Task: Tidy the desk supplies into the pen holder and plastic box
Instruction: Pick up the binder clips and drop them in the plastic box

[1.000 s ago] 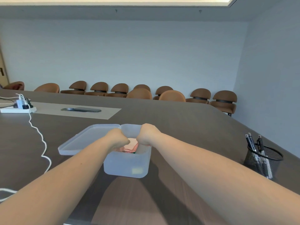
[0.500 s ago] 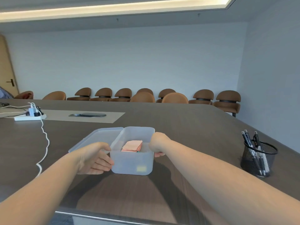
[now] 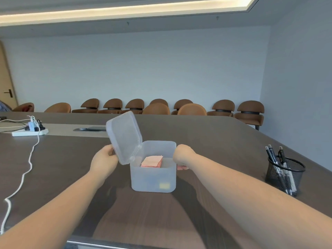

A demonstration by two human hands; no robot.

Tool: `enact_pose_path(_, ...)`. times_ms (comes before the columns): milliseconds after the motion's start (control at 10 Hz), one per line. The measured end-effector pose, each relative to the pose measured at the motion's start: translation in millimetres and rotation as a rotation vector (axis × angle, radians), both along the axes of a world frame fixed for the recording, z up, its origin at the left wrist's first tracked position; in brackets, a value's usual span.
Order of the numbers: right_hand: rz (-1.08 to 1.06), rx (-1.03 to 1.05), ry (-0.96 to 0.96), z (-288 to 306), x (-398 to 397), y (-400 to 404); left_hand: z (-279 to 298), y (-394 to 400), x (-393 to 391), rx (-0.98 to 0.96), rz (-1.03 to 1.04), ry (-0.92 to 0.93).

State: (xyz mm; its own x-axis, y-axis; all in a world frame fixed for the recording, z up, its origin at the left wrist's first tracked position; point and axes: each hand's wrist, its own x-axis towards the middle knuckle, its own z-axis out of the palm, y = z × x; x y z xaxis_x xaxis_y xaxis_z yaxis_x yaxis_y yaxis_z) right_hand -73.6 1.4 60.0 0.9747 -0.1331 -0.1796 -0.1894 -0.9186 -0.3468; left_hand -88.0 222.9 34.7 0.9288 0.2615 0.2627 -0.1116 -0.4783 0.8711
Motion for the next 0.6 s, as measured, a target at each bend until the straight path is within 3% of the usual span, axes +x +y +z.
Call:
enact_pose_path(100,-0.022,0.251,-0.143,0.9,3.5,-16.8,18.0,-12.0,-3.4,-0.090,-0.073,-0.001)
enact_pose_path(200,-0.058,0.309,-0.169,2.7,1.1,-23.4,26.4,-19.4,3.0,-0.070,-0.109,0.013)
enact_pose_path(300,-0.070,0.189,-0.126,2.5,-2.7,-26.0,27.3,-28.8,13.6,-0.036,-0.158,0.071)
enact_pose_path(600,0.004,-0.037,-0.006,-1.3,-10.4,-60.2,20.1,-67.9,37.6,0.383,-0.188,0.142)
